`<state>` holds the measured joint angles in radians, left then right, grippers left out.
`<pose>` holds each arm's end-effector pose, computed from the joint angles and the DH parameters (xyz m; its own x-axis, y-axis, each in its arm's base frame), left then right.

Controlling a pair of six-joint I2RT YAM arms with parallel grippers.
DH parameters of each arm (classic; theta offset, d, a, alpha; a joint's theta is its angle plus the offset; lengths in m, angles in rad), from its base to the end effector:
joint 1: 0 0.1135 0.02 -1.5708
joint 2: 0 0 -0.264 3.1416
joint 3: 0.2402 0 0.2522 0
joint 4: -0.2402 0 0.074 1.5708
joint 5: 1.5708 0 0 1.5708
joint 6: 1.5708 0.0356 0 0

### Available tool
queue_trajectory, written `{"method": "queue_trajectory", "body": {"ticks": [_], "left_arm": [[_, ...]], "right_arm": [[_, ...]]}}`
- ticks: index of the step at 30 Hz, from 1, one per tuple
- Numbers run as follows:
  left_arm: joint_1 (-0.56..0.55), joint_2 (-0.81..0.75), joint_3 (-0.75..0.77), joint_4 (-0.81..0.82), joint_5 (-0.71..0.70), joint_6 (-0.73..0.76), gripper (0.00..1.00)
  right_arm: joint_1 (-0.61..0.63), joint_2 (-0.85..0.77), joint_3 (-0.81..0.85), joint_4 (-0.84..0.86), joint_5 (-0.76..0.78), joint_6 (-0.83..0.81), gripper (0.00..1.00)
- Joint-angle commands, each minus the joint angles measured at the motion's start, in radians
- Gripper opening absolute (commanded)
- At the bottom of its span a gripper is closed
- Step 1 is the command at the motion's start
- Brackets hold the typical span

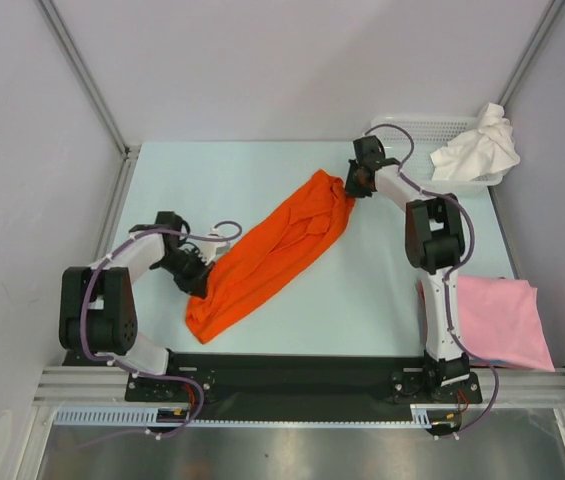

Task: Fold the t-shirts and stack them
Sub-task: Fold the tshirt

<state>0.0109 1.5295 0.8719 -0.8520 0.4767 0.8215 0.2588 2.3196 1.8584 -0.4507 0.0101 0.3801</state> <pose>0.2463 -0.0137 0.1696 -0.6663 0.6433 -0.3770 0.7433 0.6133 -0.2672 0.4959 0.1309 0.1649 -0.8025 0.1713 -0.5715 0.0515 0.9742 0.2197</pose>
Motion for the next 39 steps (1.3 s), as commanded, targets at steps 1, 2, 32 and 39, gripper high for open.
{"method": "queue_trajectory", "body": {"ticks": [1, 2, 32, 39], "left_arm": [[-0.132, -0.003, -0.010, -0.022, 0.129, 0.015, 0.05], [-0.158, 0.004, -0.007, -0.022, 0.157, 0.013, 0.05], [-0.560, -0.032, -0.042, 0.136, 0.191, -0.148, 0.54], [-0.559, -0.153, -0.056, -0.018, 0.054, -0.105, 0.61]], "right_arm": [[0.014, 0.128, 0.257, -0.066, -0.024, -0.012, 0.00], [0.017, 0.161, 0.327, -0.106, -0.019, -0.009, 0.00], [0.053, 0.336, 0.671, 0.144, 0.053, -0.032, 0.45], [0.063, 0.173, 0.569, 0.089, 0.106, -0.061, 0.59]]}}
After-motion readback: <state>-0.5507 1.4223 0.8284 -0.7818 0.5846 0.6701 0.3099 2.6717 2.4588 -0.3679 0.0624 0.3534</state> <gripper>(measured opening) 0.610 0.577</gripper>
